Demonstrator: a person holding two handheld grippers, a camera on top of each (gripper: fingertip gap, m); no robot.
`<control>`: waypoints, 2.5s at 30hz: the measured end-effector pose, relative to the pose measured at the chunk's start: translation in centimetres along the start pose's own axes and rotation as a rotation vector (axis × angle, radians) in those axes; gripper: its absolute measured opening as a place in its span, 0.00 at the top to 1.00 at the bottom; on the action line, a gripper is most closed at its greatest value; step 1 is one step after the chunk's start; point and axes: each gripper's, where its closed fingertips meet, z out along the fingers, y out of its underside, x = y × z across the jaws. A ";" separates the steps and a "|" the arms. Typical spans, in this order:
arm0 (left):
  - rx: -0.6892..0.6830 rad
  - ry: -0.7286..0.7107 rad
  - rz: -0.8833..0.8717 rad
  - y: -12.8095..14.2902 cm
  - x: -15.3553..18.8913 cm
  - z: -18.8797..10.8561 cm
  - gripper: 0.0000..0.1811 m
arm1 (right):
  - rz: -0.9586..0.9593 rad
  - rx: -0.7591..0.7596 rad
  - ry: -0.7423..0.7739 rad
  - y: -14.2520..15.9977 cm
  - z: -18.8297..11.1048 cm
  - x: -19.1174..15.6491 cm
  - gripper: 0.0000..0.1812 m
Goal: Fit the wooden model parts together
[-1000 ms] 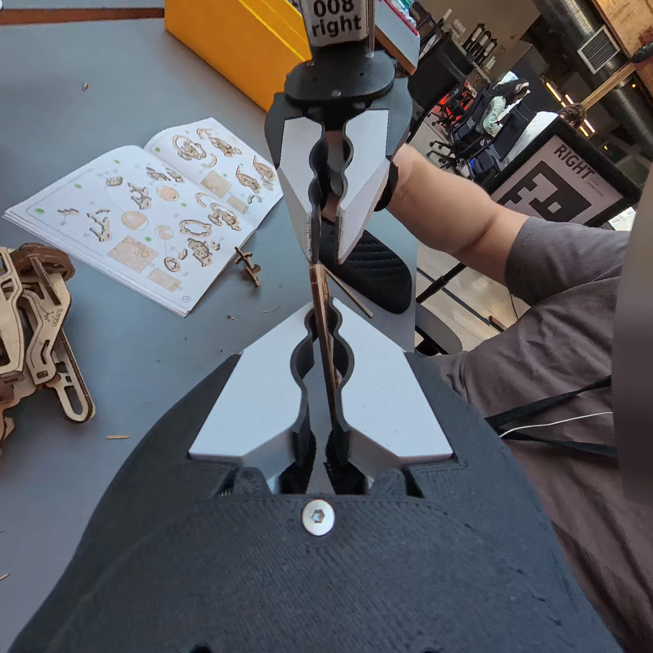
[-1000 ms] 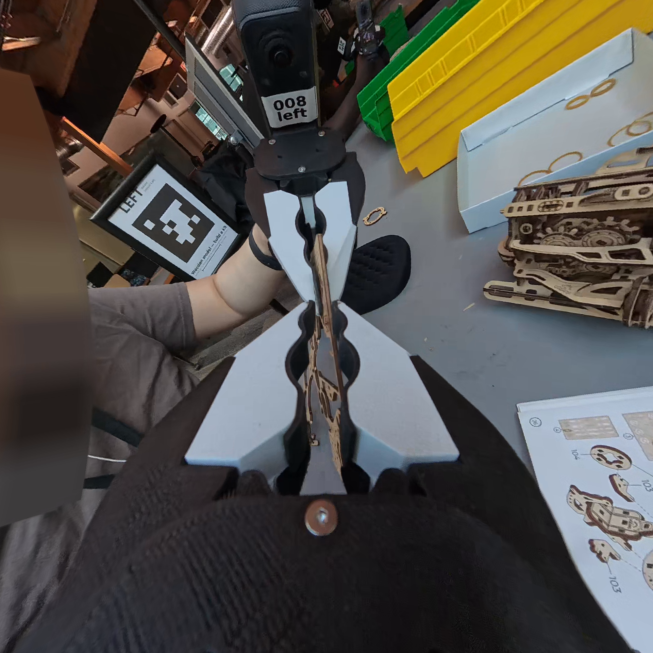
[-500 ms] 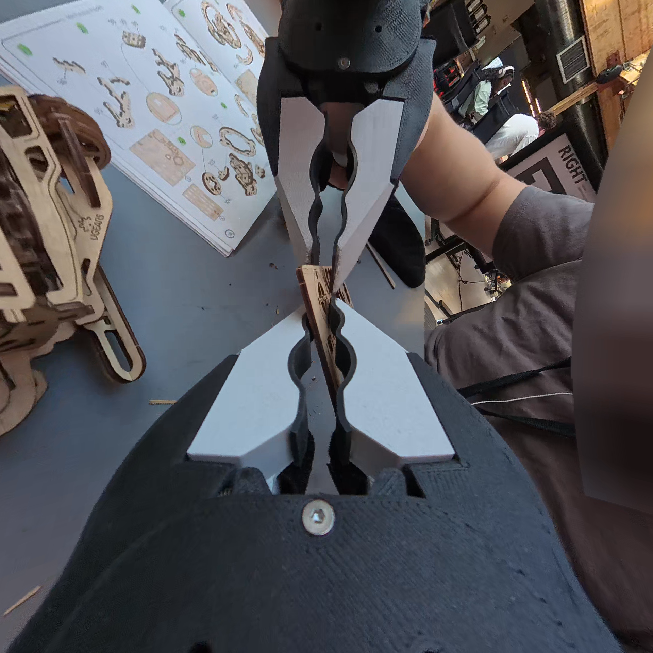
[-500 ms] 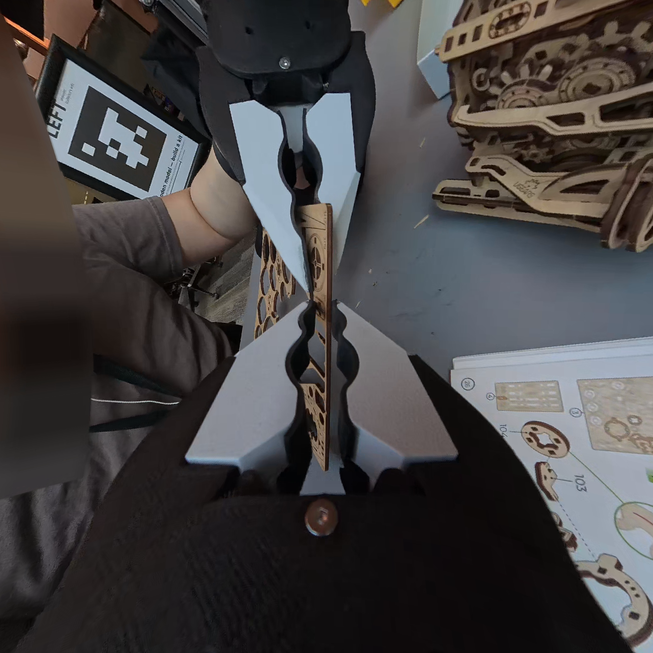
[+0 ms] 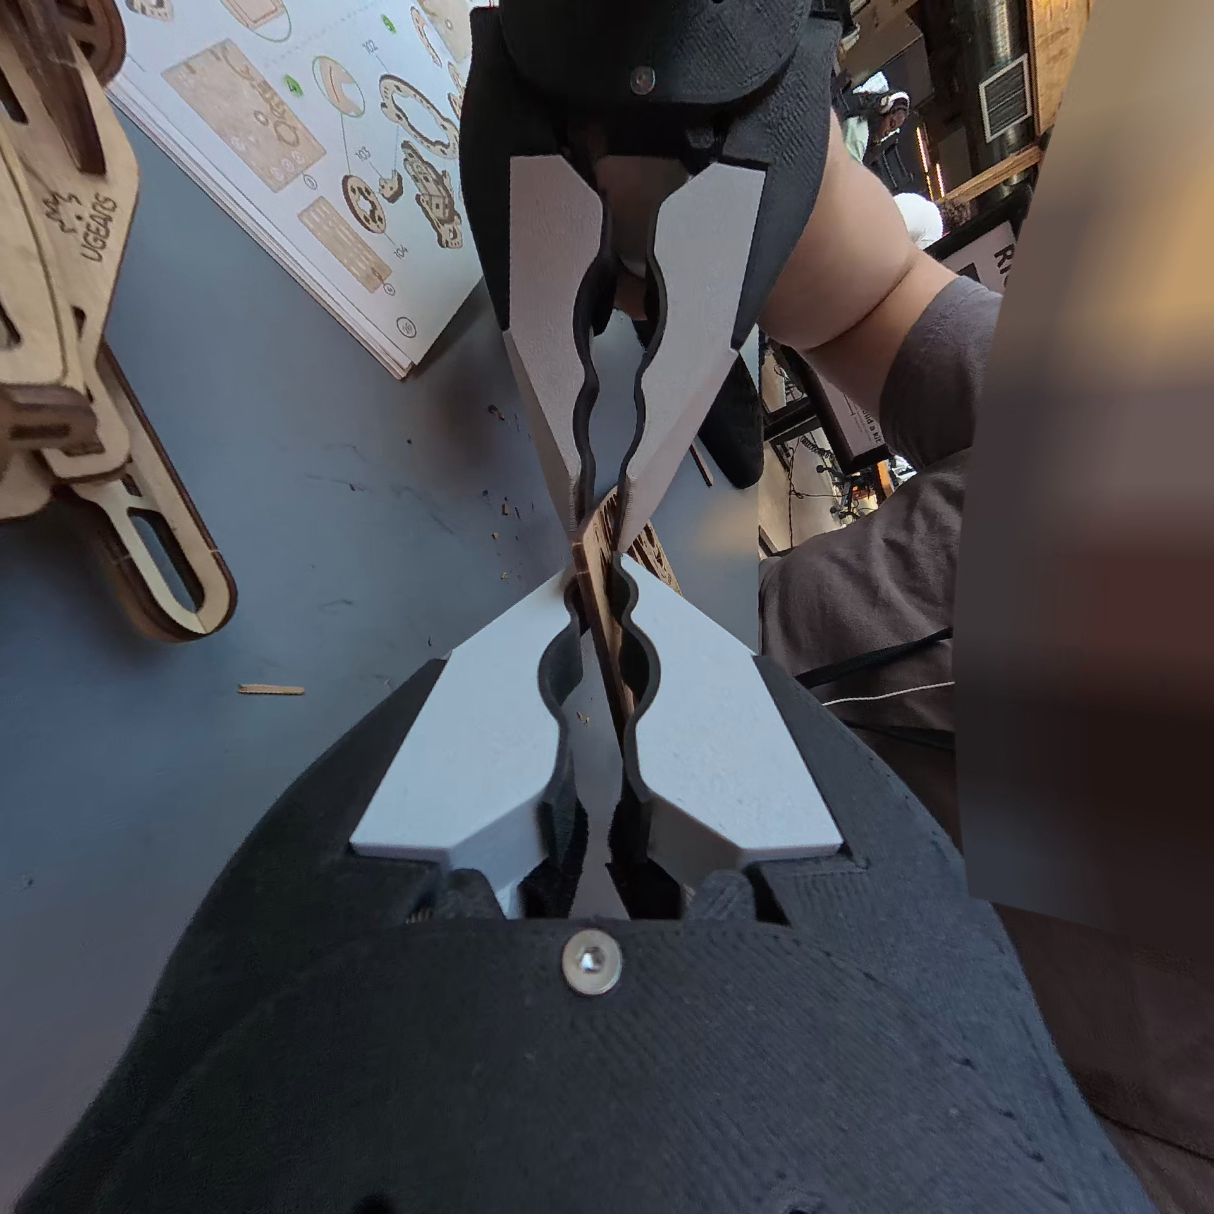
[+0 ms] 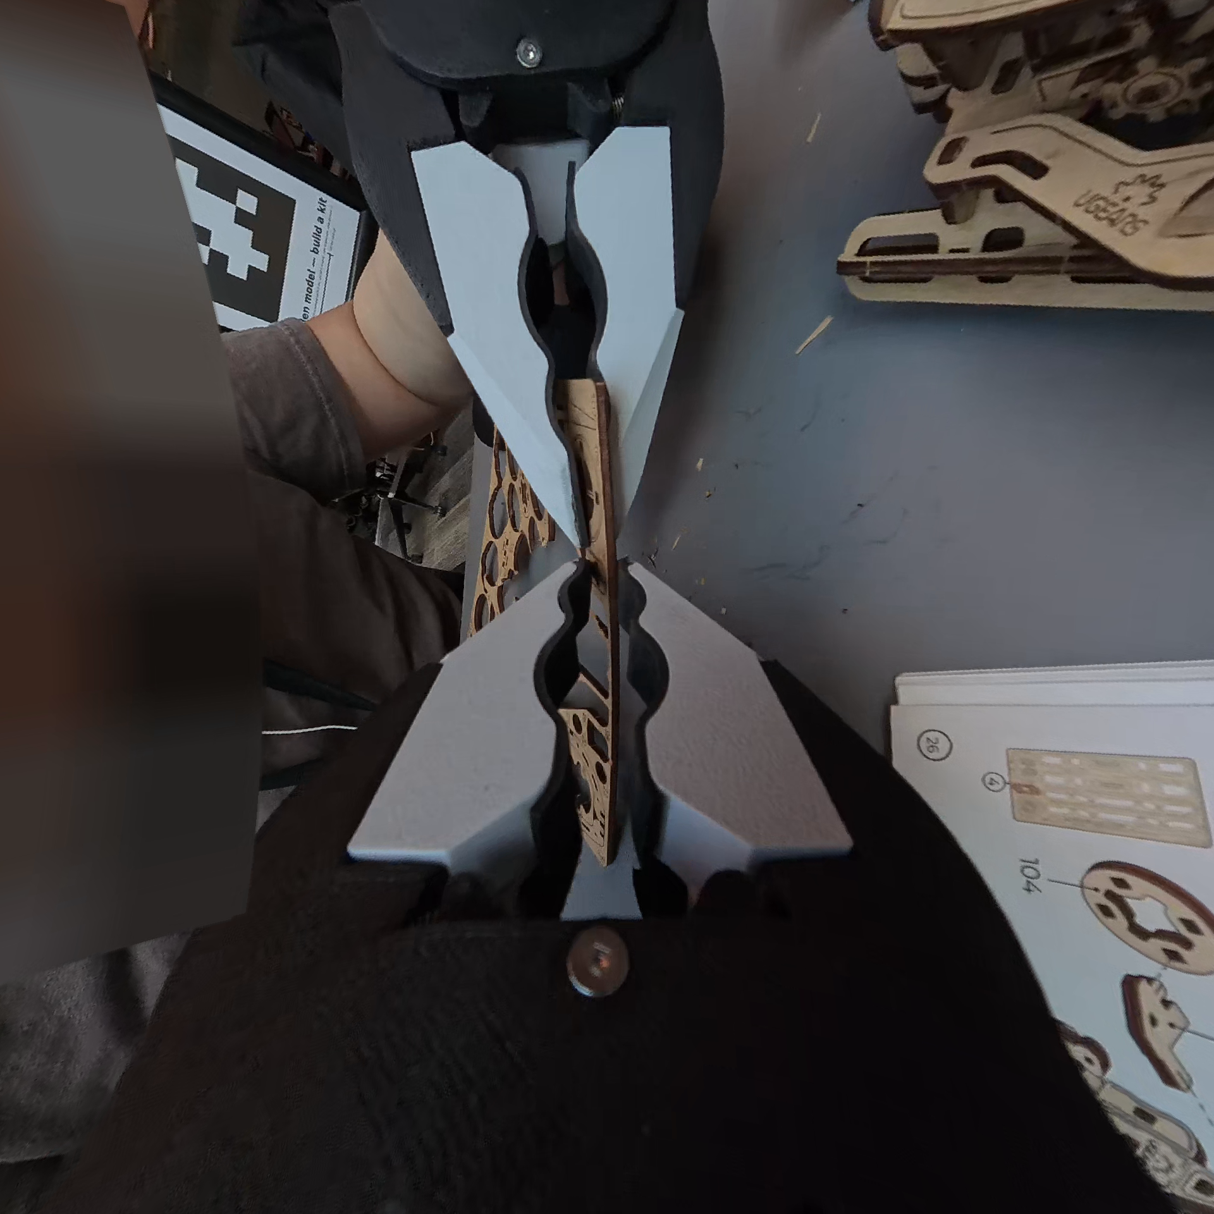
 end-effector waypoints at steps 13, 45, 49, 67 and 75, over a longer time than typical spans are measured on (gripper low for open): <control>-0.015 -0.059 -0.039 0.7 -1.1 0.4 1.00 | -0.048 -0.098 0.185 0.7 0.6 1.4 0.97; 0.021 0.046 -0.018 0.1 0.2 0.2 0.99 | -0.090 0.164 0.151 -0.3 -0.2 0.0 0.97; 0.021 0.045 -0.027 0.1 0.3 0.1 1.00 | -0.101 0.165 0.157 -0.2 -0.1 0.2 0.97; 0.024 0.054 -0.038 0.1 0.1 0.3 1.00 | -0.132 0.146 0.156 0.0 -0.2 0.2 0.97; 0.018 0.034 -0.016 0.2 0.0 0.4 0.99 | -0.123 0.114 0.156 0.2 -0.1 0.3 0.96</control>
